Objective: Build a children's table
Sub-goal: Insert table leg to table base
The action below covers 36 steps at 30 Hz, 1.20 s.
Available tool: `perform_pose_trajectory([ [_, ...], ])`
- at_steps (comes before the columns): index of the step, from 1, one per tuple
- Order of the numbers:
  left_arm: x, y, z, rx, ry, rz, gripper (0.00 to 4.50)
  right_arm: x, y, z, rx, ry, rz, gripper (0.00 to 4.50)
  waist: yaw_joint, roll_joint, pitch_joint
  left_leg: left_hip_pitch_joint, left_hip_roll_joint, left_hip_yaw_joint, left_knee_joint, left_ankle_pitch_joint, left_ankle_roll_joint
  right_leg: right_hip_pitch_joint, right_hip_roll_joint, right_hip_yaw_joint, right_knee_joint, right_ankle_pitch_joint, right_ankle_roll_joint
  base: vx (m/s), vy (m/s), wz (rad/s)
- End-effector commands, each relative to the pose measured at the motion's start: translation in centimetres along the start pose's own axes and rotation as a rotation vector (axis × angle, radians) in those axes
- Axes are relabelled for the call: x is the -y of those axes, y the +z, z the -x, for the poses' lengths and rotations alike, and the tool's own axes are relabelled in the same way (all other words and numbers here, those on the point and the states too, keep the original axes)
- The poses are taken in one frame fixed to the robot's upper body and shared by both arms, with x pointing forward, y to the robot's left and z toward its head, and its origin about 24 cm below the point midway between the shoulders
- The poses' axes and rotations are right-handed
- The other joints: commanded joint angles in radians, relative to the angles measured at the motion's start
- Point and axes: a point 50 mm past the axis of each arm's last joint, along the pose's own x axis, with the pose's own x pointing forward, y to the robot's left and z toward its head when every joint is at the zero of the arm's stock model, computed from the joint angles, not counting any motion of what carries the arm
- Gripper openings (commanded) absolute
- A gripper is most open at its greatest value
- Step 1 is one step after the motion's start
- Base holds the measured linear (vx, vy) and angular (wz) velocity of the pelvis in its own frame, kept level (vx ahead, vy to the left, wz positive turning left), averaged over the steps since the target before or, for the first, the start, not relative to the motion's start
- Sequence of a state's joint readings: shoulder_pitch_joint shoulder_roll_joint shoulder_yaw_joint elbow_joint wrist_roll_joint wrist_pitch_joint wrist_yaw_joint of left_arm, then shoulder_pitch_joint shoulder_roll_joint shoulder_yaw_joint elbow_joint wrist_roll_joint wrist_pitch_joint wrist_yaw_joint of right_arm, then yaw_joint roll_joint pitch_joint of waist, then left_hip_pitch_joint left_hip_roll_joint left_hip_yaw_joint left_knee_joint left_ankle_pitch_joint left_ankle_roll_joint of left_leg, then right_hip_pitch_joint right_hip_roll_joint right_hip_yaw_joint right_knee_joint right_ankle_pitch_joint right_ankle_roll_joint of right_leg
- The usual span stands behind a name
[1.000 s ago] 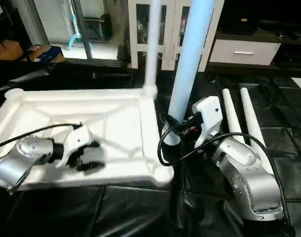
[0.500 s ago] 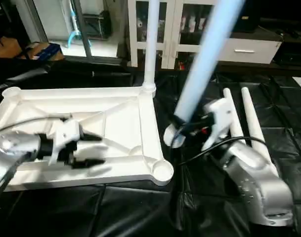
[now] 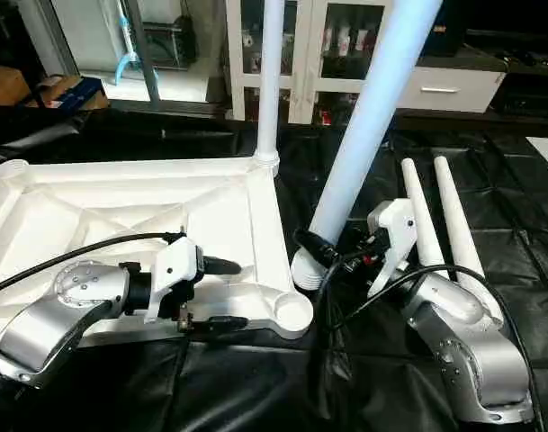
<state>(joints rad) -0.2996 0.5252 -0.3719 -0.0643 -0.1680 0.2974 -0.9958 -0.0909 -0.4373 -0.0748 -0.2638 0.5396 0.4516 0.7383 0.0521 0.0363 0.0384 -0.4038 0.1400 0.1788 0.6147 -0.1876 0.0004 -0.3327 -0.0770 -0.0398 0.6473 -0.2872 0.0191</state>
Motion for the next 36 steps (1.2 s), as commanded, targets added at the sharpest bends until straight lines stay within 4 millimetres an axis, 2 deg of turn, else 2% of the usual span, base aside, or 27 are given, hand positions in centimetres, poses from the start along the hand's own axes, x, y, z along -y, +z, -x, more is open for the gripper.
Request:
perform_pose_trajectory([
  [1, 0.3, -0.9, -0.1, -0.050, -0.002, -0.004, 4.45, 0.3, 0.8, 0.3, 0.026, 0.002, 0.018, 1.85, -0.002, -0.003, -0.048, 0.036, 0.095, -0.044, -0.088, -0.170, 0.032, 0.008, -0.081, 0.042, -0.076, 0.091, -0.231, 0.000, 0.000, 0.00],
  [2, 0.3, -1.0, -0.1, -0.052, 0.000, -0.004, 4.45, 0.3, 0.8, 0.3, 0.027, 0.002, 0.019, 1.85, -0.002, -0.003, -0.048, 0.036, 0.095, -0.044, -0.089, -0.172, 0.030, 0.006, -0.082, 0.042, -0.077, 0.089, -0.231, 0.000, 0.000, 0.00],
  [3, 0.3, -1.6, -0.1, -0.085, 0.002, 0.001, 4.45, 0.3, 1.0, 0.1, 0.035, 0.006, 0.030, 1.85, -0.004, -0.008, -0.047, 0.036, 0.095, -0.043, -0.089, -0.174, 0.030, 0.006, -0.081, 0.042, -0.078, 0.087, -0.231, 0.000, 0.000, 0.00],
  [5, 0.5, -2.0, 0.1, -0.114, -0.006, 0.013, 4.45, 0.1, 1.3, -0.1, 0.044, 0.015, 0.040, 1.85, -0.003, -0.005, -0.047, 0.037, 0.096, -0.044, -0.089, -0.173, 0.030, 0.005, -0.083, 0.042, -0.077, 0.082, -0.231, 0.000, 0.000, 0.00],
  [8, 0.7, -2.5, 0.4, -0.164, -0.020, -0.010, 4.45, -0.2, 1.4, -0.1, 0.033, 0.043, 0.052, 1.85, -0.003, -0.007, -0.046, 0.036, 0.096, -0.044, -0.090, -0.178, 0.030, 0.005, -0.083, 0.042, -0.077, 0.077, -0.236, 0.000, 0.000, 0.00],
  [10, 0.4, -2.9, 0.5, -0.205, 0.000, -0.056, 4.45, -0.4, 1.5, 0.0, 0.027, 0.060, 0.055, 1.85, -0.003, -0.007, -0.045, 0.035, 0.096, -0.044, -0.090, -0.175, 0.035, 0.007, -0.084, 0.043, -0.079, 0.078, -0.227, 0.000, 0.000, 0.00],
  [13, 0.2, -2.9, 0.4, -0.197, 0.012, -0.053, 4.45, -0.4, 1.6, -0.1, 0.030, 0.065, 0.054, 1.85, -0.004, -0.008, -0.044, 0.035, 0.096, -0.043, -0.091, -0.184, 0.031, 0.006, -0.086, 0.043, -0.080, 0.061, -0.230, 0.000, 0.000, 0.00],
  [17, 0.5, -2.6, 0.2, -0.185, -0.019, -0.071, 4.15, -0.5, 1.7, -0.3, 0.032, 0.071, 0.055, 1.85, -0.006, -0.006, -0.042, 0.036, 0.097, -0.044, -0.095, -0.212, 0.013, 0.004, -0.085, 0.043, -0.082, 0.026, -0.236, 0.000, 0.000, 0.00],
  [20, 0.6, -2.3, 0.1, -0.184, -0.038, -0.077, 3.89, -0.5, 1.7, -0.3, 0.032, 0.070, 0.056, 1.85, -0.007, -0.004, -0.044, 0.037, 0.097, -0.045, -0.095, -0.205, 0.009, 0.003, -0.084, 0.043, -0.079, 0.048, -0.236, 0.000, 0.000, 0.00],
  [24, 0.9, -2.0, -0.4, -0.170, -0.057, -0.082, 3.51, -0.4, 1.8, -0.3, 0.033, 0.063, 0.060, 1.85, -0.007, -0.004, -0.047, 0.036, 0.095, -0.043, -0.090, -0.174, 0.026, 0.006, -0.085, 0.042, -0.077, 0.099, -0.242, 0.000, 0.000, 0.00],
  [27, 0.9, -2.2, -0.6, -0.174, -0.056, -0.085, 3.39, -0.4, 1.8, -0.3, 0.033, 0.064, 0.062, 1.85, -0.005, -0.004, -0.047, 0.037, 0.096, -0.043, -0.090, -0.176, 0.030, 0.006, -0.086, 0.043, -0.078, 0.093, -0.243, 0.000, 0.000, 0.00],
  [28, 1.0, -2.2, -0.8, -0.175, -0.068, -0.093, 3.21, -0.4, 1.8, -0.4, 0.033, 0.064, 0.064, 1.85, -0.004, -0.003, -0.048, 0.037, 0.097, -0.043, -0.090, -0.178, 0.027, 0.006, -0.085, 0.043, -0.078, 0.088, -0.241, 0.000, 0.000, 0.00],
  [32, 1.1, -1.4, -0.9, -0.137, -0.068, -0.111, 3.21, -0.3, 1.9, -0.3, 0.035, 0.057, 0.070, 1.85, -0.004, -0.001, -0.047, 0.037, 0.097, -0.044, -0.093, -0.193, 0.017, 0.005, -0.085, 0.043, -0.078, 0.079, -0.244, 0.000, 0.000, 0.00],
  [36, 0.8, -1.4, -0.8, -0.147, -0.051, -0.134, 3.21, -0.2, 1.9, -0.4, 0.036, 0.055, 0.074, 1.85, -0.005, -0.005, -0.047, 0.035, 0.097, -0.044, -0.091, -0.183, 0.023, 0.007, -0.086, 0.043, -0.077, 0.098, -0.246, 0.000, 0.000, 0.00],
])
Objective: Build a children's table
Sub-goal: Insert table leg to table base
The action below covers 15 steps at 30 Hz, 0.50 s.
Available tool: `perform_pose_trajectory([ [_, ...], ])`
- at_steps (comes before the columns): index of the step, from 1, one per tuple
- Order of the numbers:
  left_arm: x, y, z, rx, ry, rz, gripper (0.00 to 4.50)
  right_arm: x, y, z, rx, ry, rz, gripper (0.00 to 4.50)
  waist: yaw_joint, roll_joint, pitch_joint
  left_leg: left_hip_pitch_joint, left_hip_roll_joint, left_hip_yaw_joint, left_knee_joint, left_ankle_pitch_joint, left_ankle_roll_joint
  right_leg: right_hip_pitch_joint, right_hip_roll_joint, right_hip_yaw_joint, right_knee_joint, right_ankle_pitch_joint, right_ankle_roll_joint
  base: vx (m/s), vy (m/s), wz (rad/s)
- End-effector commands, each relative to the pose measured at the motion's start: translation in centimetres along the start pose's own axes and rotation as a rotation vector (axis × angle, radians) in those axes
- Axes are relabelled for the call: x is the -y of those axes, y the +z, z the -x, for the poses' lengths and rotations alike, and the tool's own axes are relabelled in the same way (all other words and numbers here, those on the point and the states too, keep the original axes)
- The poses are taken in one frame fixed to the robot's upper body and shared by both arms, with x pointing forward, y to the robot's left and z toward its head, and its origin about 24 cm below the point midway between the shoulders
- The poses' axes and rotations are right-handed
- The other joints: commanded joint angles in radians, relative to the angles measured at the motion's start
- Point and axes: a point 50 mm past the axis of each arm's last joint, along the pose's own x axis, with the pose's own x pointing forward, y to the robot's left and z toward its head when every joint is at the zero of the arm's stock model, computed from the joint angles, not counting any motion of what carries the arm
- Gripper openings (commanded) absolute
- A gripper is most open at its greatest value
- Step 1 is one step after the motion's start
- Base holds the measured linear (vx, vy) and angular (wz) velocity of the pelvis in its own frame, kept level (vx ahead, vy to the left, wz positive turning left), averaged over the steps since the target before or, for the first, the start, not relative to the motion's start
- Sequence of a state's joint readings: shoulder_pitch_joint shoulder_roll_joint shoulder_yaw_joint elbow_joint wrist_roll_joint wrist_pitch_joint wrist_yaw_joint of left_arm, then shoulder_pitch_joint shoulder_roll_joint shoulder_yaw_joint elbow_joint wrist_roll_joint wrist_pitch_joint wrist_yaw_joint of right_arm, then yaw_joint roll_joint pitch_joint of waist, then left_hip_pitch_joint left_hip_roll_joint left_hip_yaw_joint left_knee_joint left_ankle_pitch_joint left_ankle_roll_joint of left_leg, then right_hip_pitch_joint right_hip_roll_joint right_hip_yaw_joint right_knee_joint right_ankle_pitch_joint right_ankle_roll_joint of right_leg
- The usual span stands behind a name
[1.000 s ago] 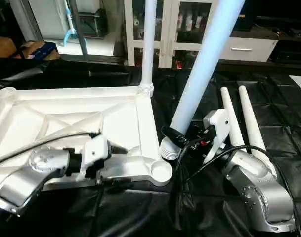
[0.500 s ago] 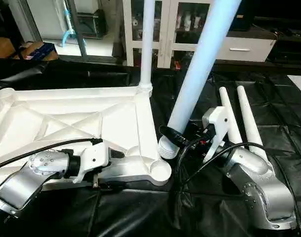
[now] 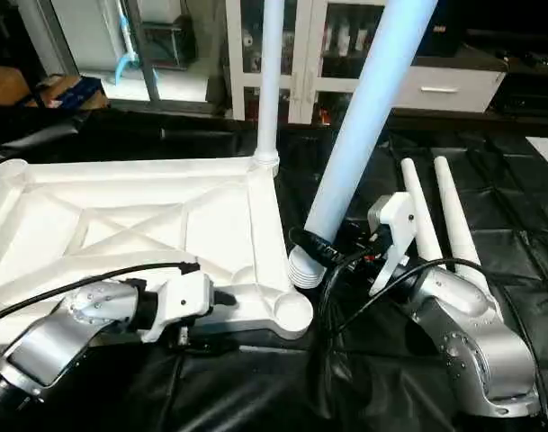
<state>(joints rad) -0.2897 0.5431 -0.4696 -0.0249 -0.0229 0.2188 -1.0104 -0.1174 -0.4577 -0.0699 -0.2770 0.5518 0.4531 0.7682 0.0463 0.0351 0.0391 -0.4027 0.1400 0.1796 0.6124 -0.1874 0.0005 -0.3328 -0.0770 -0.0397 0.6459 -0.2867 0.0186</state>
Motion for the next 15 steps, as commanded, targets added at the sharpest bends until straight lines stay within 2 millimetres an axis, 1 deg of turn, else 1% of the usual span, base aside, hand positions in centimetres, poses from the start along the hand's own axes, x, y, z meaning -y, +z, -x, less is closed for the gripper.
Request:
perform_pose_trajectory([
  [1, -0.3, 0.3, 0.3, -0.011, 0.018, -0.029, 3.21, 0.0, 1.0, -0.1, 0.024, 0.004, 0.042, 1.85, 0.001, -0.004, -0.048, 0.034, 0.096, -0.044, -0.089, -0.182, 0.027, 0.007, -0.086, 0.043, -0.076, 0.097, -0.244, 0.000, 0.000, 0.00],
  [2, -0.3, -0.3, 0.3, -0.049, 0.021, -0.038, 3.21, 0.0, 1.0, -0.1, 0.023, 0.006, 0.044, 1.85, 0.001, -0.003, -0.048, 0.034, 0.096, -0.044, -0.088, -0.180, 0.028, 0.007, -0.087, 0.043, -0.076, 0.096, -0.244, 0.000, 0.000, 0.00],
  [4, -0.3, -0.9, 0.2, -0.085, 0.012, -0.039, 3.21, -0.1, 0.9, -0.2, 0.022, 0.011, 0.044, 1.85, 0.000, -0.004, -0.048, 0.034, 0.096, -0.044, -0.088, -0.179, 0.031, 0.007, -0.085, 0.043, -0.078, 0.090, -0.239, 0.000, 0.000, 0.00],
  [6, -0.2, -1.1, 0.2, -0.095, 0.008, -0.033, 3.21, -0.1, 0.9, -0.2, 0.020, 0.013, 0.046, 1.85, 0.001, -0.003, -0.047, 0.035, 0.098, -0.045, -0.090, -0.190, 0.027, 0.006, -0.086, 0.043, -0.079, 0.073, -0.239, 0.000, 0.000, 0.00],
  [7, -0.2, -1.2, 0.2, -0.107, -0.001, -0.024, 3.01, -0.1, 0.9, -0.3, 0.018, 0.014, 0.048, 1.85, 0.001, -0.003, -0.046, 0.036, 0.098, -0.045, -0.091, -0.197, 0.021, 0.005, -0.086, 0.043, -0.079, 0.064, -0.239, 0.000, 0.000, 0.00],
  [9, -0.1, -1.3, 0.2, -0.123, -0.011, -0.029, 2.84, -0.1, 0.9, -0.3, 0.018, 0.015, 0.050, 1.85, 0.001, -0.003, -0.046, 0.037, 0.098, -0.045, -0.092, -0.209, 0.012, 0.004, -0.086, 0.043, -0.080, 0.047, -0.240, 0.000, 0.000, 0.00],
  [12, -0.3, -1.4, 0.3, -0.136, -0.016, -0.017, 2.62, -0.1, 1.0, -0.4, 0.020, 0.016, 0.053, 1.85, 0.000, -0.002, -0.046, 0.037, 0.097, -0.044, -0.092, -0.207, 0.009, 0.004, -0.086, 0.044, -0.080, 0.050, -0.241, 0.000, 0.000, 0.00],
  [13, -0.3, -1.3, 0.4, -0.137, -0.022, -0.009, 2.43, -0.1, 1.1, -0.4, 0.022, 0.017, 0.054, 1.85, 0.000, -0.002, -0.047, 0.037, 0.097, -0.045, -0.092, -0.205, 0.008, 0.004, -0.085, 0.043, -0.079, 0.052, -0.241, 0.000, 0.000, 0.00],
  [14, -0.3, -1.3, 0.4, -0.137, -0.025, -0.006, 2.43, -0.1, 1.1, -0.4, 0.023, 0.018, 0.055, 1.85, 0.000, -0.002, -0.047, 0.038, 0.097, -0.044, -0.092, -0.204, 0.008, 0.003, -0.086, 0.044, -0.079, 0.055, -0.243, 0.000, 0.000, 0.00],
  [15, -0.4, -1.3, 0.4, -0.135, -0.026, -0.006, 2.33, -0.1, 1.1, -0.4, 0.023, 0.017, 0.055, 1.85, 0.001, 0.000, -0.047, 0.036, 0.096, -0.045, -0.091, -0.201, 0.009, 0.004, -0.087, 0.043, -0.078, 0.060, -0.244, 0.000, 0.000, 0.00],
])
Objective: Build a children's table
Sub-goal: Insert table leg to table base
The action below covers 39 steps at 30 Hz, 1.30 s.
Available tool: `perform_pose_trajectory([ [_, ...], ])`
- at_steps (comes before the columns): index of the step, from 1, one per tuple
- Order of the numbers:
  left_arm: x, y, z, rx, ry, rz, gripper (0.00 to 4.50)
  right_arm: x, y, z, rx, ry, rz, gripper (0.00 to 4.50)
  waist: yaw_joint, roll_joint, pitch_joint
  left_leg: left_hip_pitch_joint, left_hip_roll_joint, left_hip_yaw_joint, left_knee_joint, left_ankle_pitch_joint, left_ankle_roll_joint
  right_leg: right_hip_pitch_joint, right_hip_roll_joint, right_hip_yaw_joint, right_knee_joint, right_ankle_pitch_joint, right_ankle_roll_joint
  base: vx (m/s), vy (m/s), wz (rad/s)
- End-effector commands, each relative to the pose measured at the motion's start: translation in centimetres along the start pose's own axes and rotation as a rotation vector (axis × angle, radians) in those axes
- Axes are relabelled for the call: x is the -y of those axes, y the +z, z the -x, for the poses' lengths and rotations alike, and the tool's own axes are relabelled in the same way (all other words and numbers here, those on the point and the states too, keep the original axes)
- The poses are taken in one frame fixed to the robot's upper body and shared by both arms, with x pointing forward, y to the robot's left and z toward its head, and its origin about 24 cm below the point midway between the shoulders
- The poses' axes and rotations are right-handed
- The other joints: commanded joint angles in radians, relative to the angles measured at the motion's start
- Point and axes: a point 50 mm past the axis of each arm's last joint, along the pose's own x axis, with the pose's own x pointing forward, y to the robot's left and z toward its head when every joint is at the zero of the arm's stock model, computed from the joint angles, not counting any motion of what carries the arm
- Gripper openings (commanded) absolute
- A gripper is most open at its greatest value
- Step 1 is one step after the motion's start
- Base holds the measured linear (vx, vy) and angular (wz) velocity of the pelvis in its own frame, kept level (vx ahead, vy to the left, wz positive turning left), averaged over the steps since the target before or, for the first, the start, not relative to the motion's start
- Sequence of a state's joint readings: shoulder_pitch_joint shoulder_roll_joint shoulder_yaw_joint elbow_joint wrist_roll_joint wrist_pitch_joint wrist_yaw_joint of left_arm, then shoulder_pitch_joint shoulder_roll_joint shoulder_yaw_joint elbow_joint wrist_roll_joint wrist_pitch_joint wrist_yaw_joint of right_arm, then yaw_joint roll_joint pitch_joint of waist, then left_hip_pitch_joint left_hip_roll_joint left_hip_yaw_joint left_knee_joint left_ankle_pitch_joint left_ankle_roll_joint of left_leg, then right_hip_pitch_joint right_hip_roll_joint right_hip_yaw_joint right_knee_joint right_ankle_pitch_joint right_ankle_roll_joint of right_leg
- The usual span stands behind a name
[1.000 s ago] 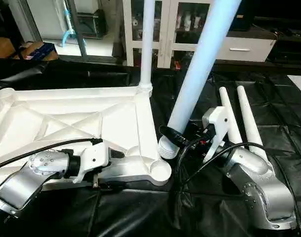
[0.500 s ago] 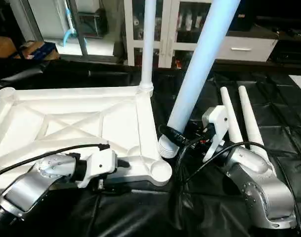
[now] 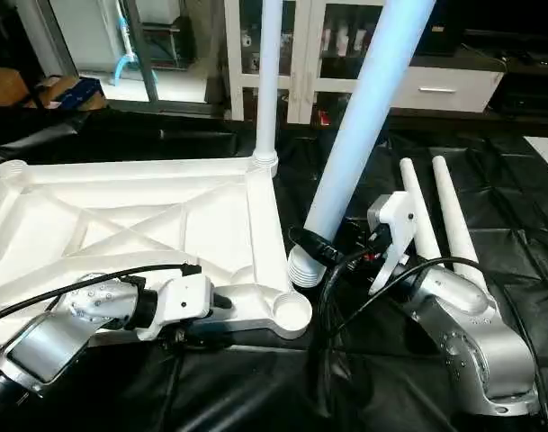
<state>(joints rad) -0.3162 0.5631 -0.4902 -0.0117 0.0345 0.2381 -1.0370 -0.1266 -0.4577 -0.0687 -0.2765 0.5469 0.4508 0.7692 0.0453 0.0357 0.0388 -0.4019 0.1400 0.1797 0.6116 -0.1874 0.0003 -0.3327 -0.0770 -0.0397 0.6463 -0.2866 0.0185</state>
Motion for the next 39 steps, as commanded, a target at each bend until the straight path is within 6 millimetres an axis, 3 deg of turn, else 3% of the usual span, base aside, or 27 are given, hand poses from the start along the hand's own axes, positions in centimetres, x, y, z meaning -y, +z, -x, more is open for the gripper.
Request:
perform_pose_trajectory([
  [1, -0.1, -0.9, 0.1, -0.048, -0.005, 0.023, 2.33, -0.1, 0.9, -0.3, 0.020, 0.015, 0.044, 1.85, 0.001, -0.001, -0.046, 0.035, 0.096, -0.045, -0.091, -0.200, 0.010, 0.005, -0.086, 0.044, -0.079, 0.063, -0.244, 0.000, 0.000, 0.00],
  [11, -0.4, -1.3, 0.0, -0.108, -0.018, 0.035, 1.40, -0.1, 0.9, -0.4, 0.024, 0.017, 0.047, 1.85, 0.001, 0.000, -0.046, 0.036, 0.097, -0.045, -0.092, -0.208, 0.009, 0.004, -0.086, 0.044, -0.080, 0.056, -0.246, 0.000, 0.000, 0.00],
  [25, -1.5, -1.9, 0.0, -0.107, 0.075, 0.131, 0.32, -0.1, 1.0, -0.9, 0.039, 0.014, 0.040, 1.85, 0.000, -0.005, -0.042, 0.035, 0.097, -0.045, -0.097, -0.255, -0.011, 0.000, -0.089, 0.047, -0.090, -0.051, -0.236, 0.000, 0.000, 0.00],
  [28, -1.7, -3.2, 0.8, -0.164, 0.144, 0.182, 0.12, 0.0, 0.5, -1.5, 0.053, -0.015, 0.010, 1.85, -0.004, -0.004, -0.043, 0.034, 0.096, -0.047, -0.098, -0.246, -0.012, -0.002, -0.088, 0.046, -0.088, -0.039, -0.233, 0.000, 0.000, 0.00],
  [31, -1.6, -4.0, 1.6, -0.191, 0.188, 0.215, 0.05, 0.1, 0.1, -2.1, 0.052, -0.044, -0.004, 1.85, -0.012, -0.008, -0.044, 0.026, 0.093, -0.048, -0.096, -0.218, -0.002, 0.004, -0.088, 0.043, -0.085, -0.023, -0.238, 0.000, 0.000, 0.00],
  [33, -0.6, -4.2, 2.3, -0.173, 0.157, 0.223, 0.05, 0.2, -0.4, -2.9, 0.050, -0.047, -0.044, 1.85, -0.020, -0.017, -0.047, 0.016, 0.091, -0.049, -0.095, -0.170, 0.018, 0.010, -0.087, 0.040, -0.079, 0.025, -0.237, 0.000, 0.000, 0.00],
  [34, -0.5, -4.2, 2.4, -0.172, 0.151, 0.220, 0.05, 0.2, -0.5, -3.1, 0.048, -0.043, -0.050, 1.85, -0.021, -0.014, -0.051, 0.013, 0.089, -0.051, -0.093, -0.144, 0.028, 0.014, -0.086, 0.038, -0.074, 0.058, -0.237, 0.000, 0.000, 0.00],
  [35, -0.4, -4.2, 2.4, -0.172, 0.150, 0.219, 0.05, 0.2, -0.6, -3.1, 0.048, -0.042, -0.051, 1.85, -0.021, -0.011, -0.052, 0.020, 0.089, -0.048, -0.090, -0.121, 0.045, 0.006, -0.079, 0.036, -0.074, 0.105, -0.235, 0.000, 0.000, 0.00],
  [36, -0.1, -4.0, 2.3, -0.154, 0.127, 0.212, 0.05, 0.3, -0.9, -3.4, 0.042, -0.035, -0.055, 1.85, -0.022, -0.018, -0.051, 0.027, 0.090, -0.043, -0.085, -0.108, 0.060, 0.002, -0.079, 0.038, -0.073, 0.150, -0.244, 0.000, 0.000, 0.00],
  [39, 0.4, -3.4, 1.9, -0.107, 0.088, 0.176, 0.05, 0.3, -1.6, -4.4, 0.031, 0.004, -0.068, 1.85, -0.022, -0.022, -0.050, 0.020, 0.085, -0.039, -0.080, -0.089, 0.086, 0.005, -0.083, 0.039, -0.072, 0.174, -0.263, 0.000, 0.000, 0.00],
])
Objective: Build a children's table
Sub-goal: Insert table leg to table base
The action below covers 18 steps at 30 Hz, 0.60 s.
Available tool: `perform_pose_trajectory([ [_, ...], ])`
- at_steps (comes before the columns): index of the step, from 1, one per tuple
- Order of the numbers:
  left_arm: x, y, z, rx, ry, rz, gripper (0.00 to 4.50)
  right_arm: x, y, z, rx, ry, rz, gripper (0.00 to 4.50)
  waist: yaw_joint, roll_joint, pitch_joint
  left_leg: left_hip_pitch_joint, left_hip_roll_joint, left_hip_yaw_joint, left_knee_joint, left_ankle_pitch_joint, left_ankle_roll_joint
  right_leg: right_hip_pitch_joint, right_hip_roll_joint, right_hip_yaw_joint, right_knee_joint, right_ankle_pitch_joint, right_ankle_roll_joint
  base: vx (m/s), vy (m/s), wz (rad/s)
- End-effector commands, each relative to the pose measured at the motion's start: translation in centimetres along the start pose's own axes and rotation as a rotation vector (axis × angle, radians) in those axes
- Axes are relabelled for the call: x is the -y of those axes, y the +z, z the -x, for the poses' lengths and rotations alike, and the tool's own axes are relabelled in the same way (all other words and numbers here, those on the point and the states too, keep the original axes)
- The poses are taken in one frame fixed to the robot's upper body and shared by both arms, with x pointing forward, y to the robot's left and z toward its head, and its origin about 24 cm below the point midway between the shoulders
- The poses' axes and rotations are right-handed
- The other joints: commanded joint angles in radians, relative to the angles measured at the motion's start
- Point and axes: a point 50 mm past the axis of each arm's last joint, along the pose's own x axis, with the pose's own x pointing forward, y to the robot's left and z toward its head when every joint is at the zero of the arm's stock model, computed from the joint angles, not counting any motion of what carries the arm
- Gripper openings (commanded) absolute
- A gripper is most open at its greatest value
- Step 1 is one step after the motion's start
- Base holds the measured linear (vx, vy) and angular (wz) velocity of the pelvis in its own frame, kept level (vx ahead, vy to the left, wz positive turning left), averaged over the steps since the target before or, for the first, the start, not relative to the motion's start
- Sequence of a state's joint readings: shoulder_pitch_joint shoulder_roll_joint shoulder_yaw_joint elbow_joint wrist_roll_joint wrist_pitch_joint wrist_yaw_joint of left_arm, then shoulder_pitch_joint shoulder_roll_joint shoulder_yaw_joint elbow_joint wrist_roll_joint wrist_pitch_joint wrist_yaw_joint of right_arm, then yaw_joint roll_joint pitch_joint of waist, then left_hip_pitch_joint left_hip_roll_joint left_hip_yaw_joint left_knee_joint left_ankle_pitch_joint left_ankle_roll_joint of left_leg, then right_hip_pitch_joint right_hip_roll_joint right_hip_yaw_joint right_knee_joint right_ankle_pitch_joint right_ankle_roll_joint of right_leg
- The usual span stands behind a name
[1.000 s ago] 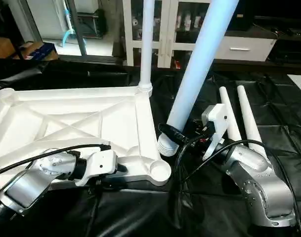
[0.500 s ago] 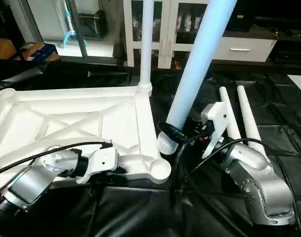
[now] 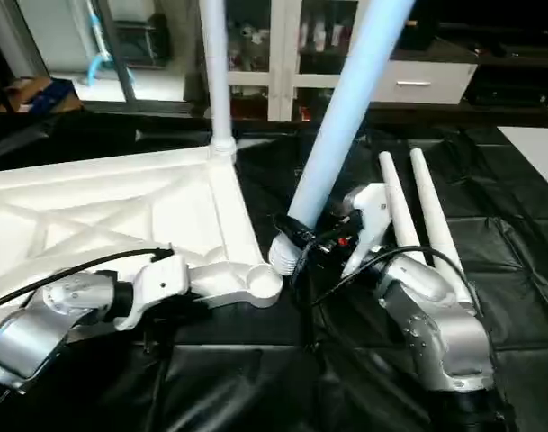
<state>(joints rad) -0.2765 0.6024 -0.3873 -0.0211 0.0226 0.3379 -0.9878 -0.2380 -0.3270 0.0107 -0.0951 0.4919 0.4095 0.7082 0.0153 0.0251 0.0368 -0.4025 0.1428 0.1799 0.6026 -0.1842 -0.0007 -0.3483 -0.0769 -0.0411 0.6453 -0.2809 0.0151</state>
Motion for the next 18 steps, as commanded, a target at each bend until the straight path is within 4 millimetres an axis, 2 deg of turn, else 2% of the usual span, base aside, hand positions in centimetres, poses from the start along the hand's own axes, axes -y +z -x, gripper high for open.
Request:
perform_pose_trajectory([
  [1, 1.1, -1.6, -0.4, -0.051, -0.047, 0.040, 0.05, -0.1, 0.1, -0.6, 0.007, 0.030, 0.020, 1.85, 0.009, -0.010, -0.046, 0.024, 0.085, -0.038, -0.071, -0.100, 0.091, 0.018, -0.083, 0.041, -0.073, 0.150, -0.264, 0.000, 0.000, 0.00],
  [3, 1.1, -1.1, -0.7, -0.036, -0.044, 0.031, 0.05, -0.3, -0.3, -1.3, -0.003, 0.086, -0.003, 1.85, 0.008, -0.018, -0.041, 0.027, 0.088, -0.036, -0.074, -0.108, 0.096, 0.015, -0.078, 0.040, -0.073, 0.134, -0.269, 0.000, 0.000, 0.00],
  [5, 1.2, -0.8, -1.0, -0.028, -0.048, 0.027, 0.05, -0.4, -0.5, -1.8, -0.013, 0.120, -0.002, 1.85, 0.010, -0.012, -0.039, 0.030, 0.089, -0.036, -0.075, -0.121, 0.090, 0.013, -0.079, 0.041, -0.074, 0.099, -0.273, 0.000, 0.000, 0.00],
  [6, 1.2, -0.8, -1.0, -0.027, -0.048, 0.026, 0.05, -0.4, -0.6, -1.9, -0.013, 0.121, -0.002, 1.85, 0.010, -0.018, -0.035, 0.029, 0.091, -0.036, -0.077, -0.130, 0.088, 0.011, -0.078, 0.041, -0.077, 0.086, -0.271, 0.000, 0.000, 0.00],
  [8, 1.3, -0.6, -1.1, -0.025, -0.055, 0.021, 0.05, -0.5, -0.6, -2.1, -0.015, 0.138, -0.002, 1.85, 0.013, -0.015, -0.034, 0.033, 0.092, -0.037, -0.081, -0.142, 0.072, 0.010, -0.077, 0.042, -0.076, 0.058, -0.265, 0.000, 0.000, 0.00],
  [9, 1.5, -0.5, -1.2, -0.023, -0.066, 0.004, 0.05, -0.5, -0.6, -2.3, -0.019, 0.152, 0.002, 1.85, 0.013, -0.021, -0.032, 0.031, 0.092, -0.036, -0.081, -0.133, 0.072, 0.011, -0.078, 0.043, -0.075, 0.064, -0.263, 0.000, 0.000, 0.00],
  [10, 1.6, -0.5, -1.2, -0.022, -0.069, -0.005, 0.05, -0.5, -0.6, -2.5, -0.021, 0.161, 0.002, 1.85, 0.015, -0.021, -0.032, 0.032, 0.092, -0.035, -0.080, -0.129, 0.072, 0.011, -0.078, 0.044, -0.076, 0.068, -0.261, 0.000, 0.000, 0.00],
  [11, 1.6, -0.3, -1.4, -0.014, -0.063, -0.020, 0.05, -0.5, -0.7, -2.5, -0.028, 0.175, -0.001, 1.85, 0.016, -0.026, -0.029, 0.031, 0.092, -0.034, -0.080, -0.126, 0.077, 0.011, -0.081, 0.045, -0.076, 0.069, -0.262, 0.000, 0.000, 0.00],
  [13, 1.6, -0.3, -1.5, -0.007, -0.053, -0.027, 0.05, -0.4, -0.8, -2.5, -0.035, 0.188, -0.007, 1.85, 0.018, -0.026, -0.029, 0.031, 0.092, -0.034, -0.079, -0.117, 0.079, 0.011, -0.081, 0.046, -0.076, 0.077, -0.260, 0.000, 0.000, 0.00],
  [15, 1.6, -0.2, -1.5, -0.006, -0.042, -0.033, 0.05, -0.3, -1.2, -2.3, -0.061, 0.206, 0.002, 1.85, 0.018, -0.032, -0.026, 0.030, 0.092, -0.033, -0.079, -0.113, 0.086, 0.010, -0.080, 0.045, -0.077, 0.082, -0.260, 0.000, 0.000, 0.00],
  [17, 1.5, -0.2, -1.5, -0.006, -0.039, -0.034, 0.05, -0.2, -1.2, -2.2, -0.065, 0.209, 0.005, 1.85, 0.019, -0.031, -0.025, 0.031, 0.092, -0.033, -0.080, -0.124, 0.085, 0.010, -0.082, 0.045, -0.079, 0.065, -0.261, 0.000, 0.000, 0.00],
  [18, 1.5, -0.2, -1.5, -0.006, -0.035, -0.037, 0.05, 0.0, -1.2, -2.0, -0.071, 0.208, 0.010, 1.85, 0.018, -0.035, -0.021, 0.030, 0.093, -0.033, -0.083, -0.140, 0.078, 0.009, -0.081, 0.046, -0.082, 0.032, -0.257, 0.000, 0.000, 0.00],
])
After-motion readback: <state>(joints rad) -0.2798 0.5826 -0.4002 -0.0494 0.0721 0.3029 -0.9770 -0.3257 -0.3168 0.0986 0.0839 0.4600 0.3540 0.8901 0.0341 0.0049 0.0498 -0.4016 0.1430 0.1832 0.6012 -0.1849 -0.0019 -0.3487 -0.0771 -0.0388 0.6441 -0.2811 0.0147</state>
